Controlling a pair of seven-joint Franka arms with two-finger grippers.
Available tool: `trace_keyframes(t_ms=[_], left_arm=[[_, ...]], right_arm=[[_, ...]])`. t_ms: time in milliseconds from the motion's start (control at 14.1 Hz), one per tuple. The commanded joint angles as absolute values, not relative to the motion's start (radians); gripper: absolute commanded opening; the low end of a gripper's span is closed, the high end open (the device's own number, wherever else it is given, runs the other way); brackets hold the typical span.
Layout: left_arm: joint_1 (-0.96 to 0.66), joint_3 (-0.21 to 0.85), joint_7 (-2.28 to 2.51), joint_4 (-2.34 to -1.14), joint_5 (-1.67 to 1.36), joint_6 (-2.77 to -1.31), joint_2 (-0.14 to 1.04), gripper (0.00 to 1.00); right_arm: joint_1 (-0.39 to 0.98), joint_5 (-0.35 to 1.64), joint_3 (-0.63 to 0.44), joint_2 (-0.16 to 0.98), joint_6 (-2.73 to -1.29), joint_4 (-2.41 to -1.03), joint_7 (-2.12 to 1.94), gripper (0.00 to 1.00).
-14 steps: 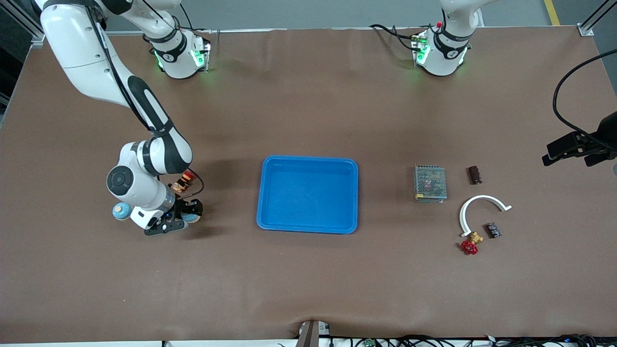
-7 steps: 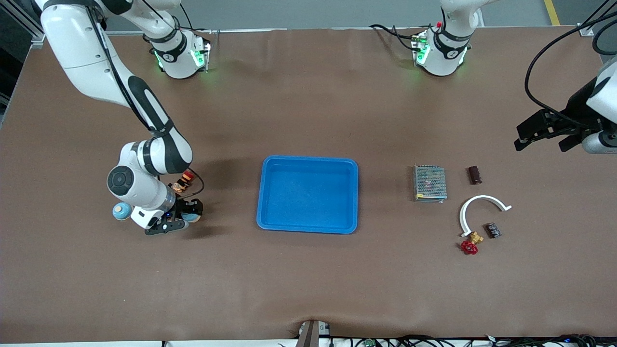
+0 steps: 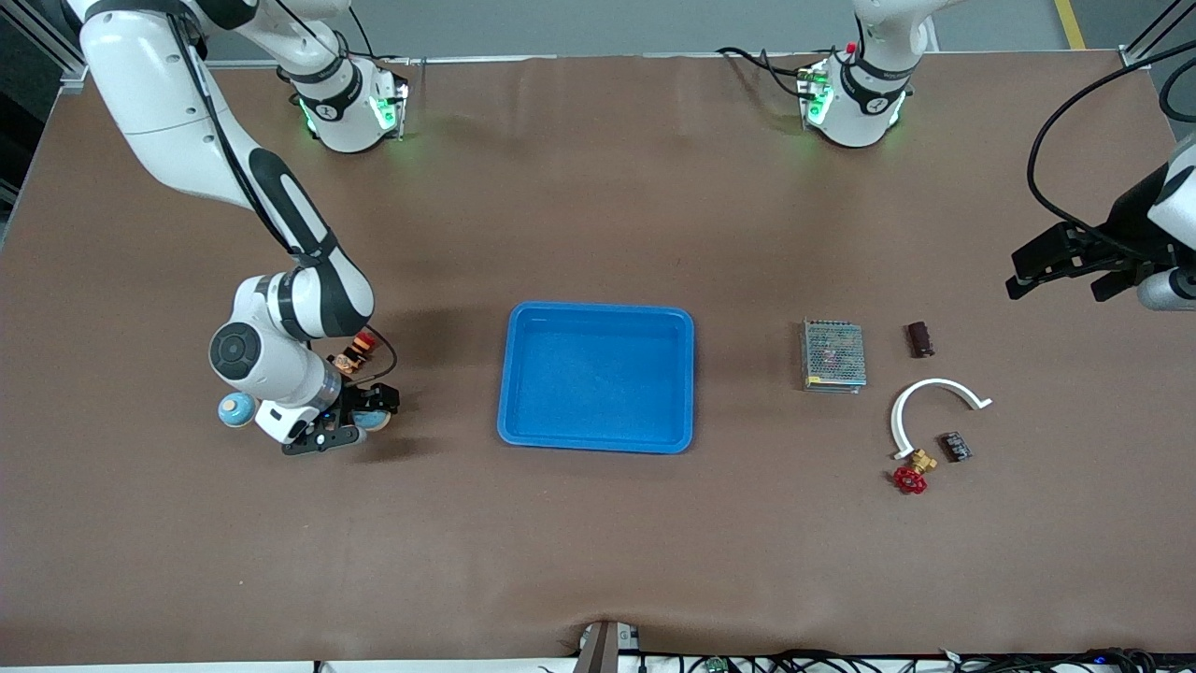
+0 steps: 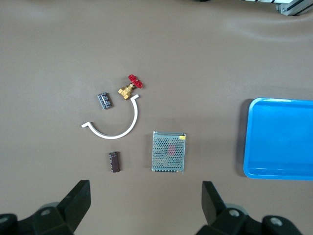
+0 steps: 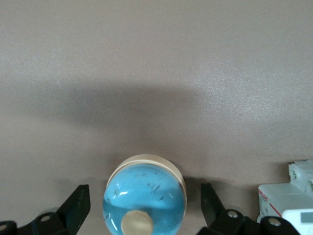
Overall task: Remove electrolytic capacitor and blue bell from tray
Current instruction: 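Lower the bell beside the white breaker and open the right gripper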
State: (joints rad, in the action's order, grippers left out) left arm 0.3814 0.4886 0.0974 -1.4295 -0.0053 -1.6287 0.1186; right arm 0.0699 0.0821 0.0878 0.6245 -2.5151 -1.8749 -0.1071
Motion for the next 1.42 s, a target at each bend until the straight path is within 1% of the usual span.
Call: trace_keyframes(t_ms=[0, 213, 355, 426, 569, 640, 853, 1066, 1279, 1350], left_arm=[[0.406, 0.489, 0.086, -1.434, -0.006, -1.631, 0.11, 1.0], [0.41, 0.488, 0.084, -1.434, -0.006, -1.632, 0.127, 1.0], [0.356, 0.434, 0.08, -1.434, -0.005, -1.632, 0.126, 1.0], [0.275, 0.358, 0.086, -1.433, -0.002, -1.632, 0.126, 1.0], [0.087, 0.141, 0.074, -1.433, -0.005, -1.631, 0.117, 1.0], [0.046, 0.088, 0.071, -1.434, -0.009, -1.631, 0.114, 1.0], [0.019, 0.078, 0.08, -1.434, -0.009, -1.631, 0.114, 1.0], [0.002, 0.075, 0.095, -1.433, -0.005, -1.631, 0.118, 1.0], [0.005, 0.074, 0.135, -1.436, -0.002, -1.625, 0.117, 1.0], [0.009, 0.075, 0.155, -1.437, -0.002, -1.623, 0.12, 1.0]], right_arm=[[0.058, 0.107, 0.097, 0.578, -2.357, -1.806, -0.11, 1.0], [0.055, 0.107, 0.094, 0.577, -2.18, -1.676, -0.1, 1.0], [0.06, 0.104, 0.092, 0.577, -2.123, -1.614, -0.054, 1.0], [0.063, 0.098, 0.092, 0.577, -2.12, -1.594, -0.04, 1.0], [0.063, 0.091, 0.089, 0.577, -2.118, -1.554, -0.038, 1.0], [0.055, 0.086, 0.087, 0.575, -2.118, -1.543, -0.038, 1.0], [0.032, 0.086, 0.058, 0.557, -2.123, -1.528, -0.044, 1.0], [-0.012, 0.074, 0.057, 0.528, -2.121, -1.525, -0.046, 1.0], [-0.064, 0.002, 0.061, 0.529, -2.123, -1.503, -0.057, 1.0], [-0.063, -0.008, 0.064, 0.52, -2.122, -1.503, -0.072, 1.0]])
